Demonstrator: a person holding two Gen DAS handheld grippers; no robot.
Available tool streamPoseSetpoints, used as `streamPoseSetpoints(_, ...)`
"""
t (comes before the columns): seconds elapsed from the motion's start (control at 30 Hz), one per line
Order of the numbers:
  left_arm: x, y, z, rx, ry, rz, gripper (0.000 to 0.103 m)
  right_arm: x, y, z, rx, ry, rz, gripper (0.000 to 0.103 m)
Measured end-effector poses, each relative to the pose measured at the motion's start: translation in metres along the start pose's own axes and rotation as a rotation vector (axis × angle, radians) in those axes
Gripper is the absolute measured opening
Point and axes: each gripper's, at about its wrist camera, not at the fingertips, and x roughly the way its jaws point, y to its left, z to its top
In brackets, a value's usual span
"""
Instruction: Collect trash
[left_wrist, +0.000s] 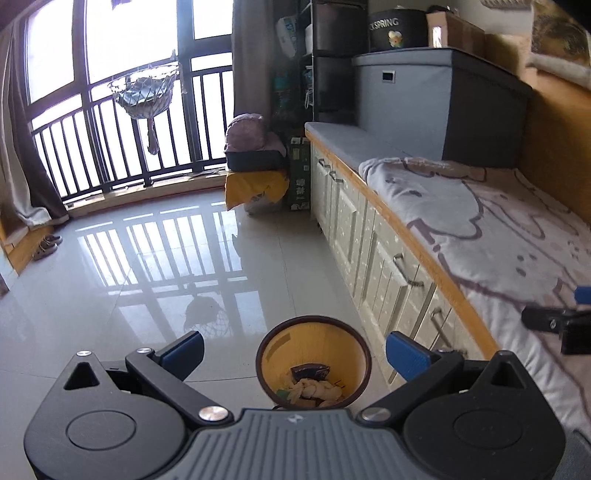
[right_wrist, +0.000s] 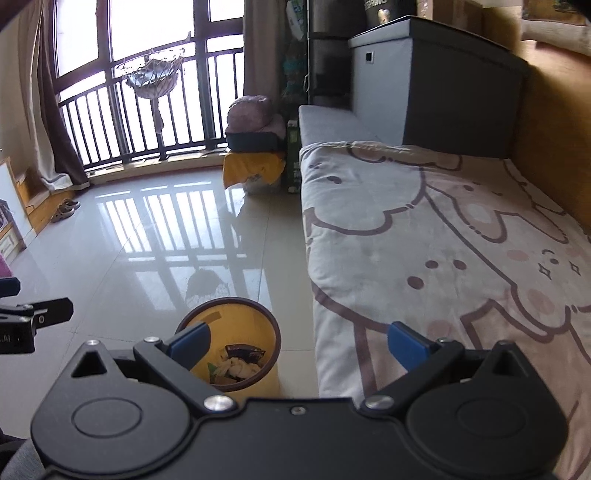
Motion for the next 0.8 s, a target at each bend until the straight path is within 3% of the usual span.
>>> streamPoseSetpoints(0.37,0.015,0.008,-0.033,-0.025,0.025,0.006,0.103,0.002,0.003,-0.028,0.026,-0.049,-0.026,0.103)
streamPoseSetpoints(0.8,0.015,0.013,-0.038,-0.052,0.010,-0.020,0.103,0.004,0.012,-0.043,0.003,-0.064,-0.067,0.103)
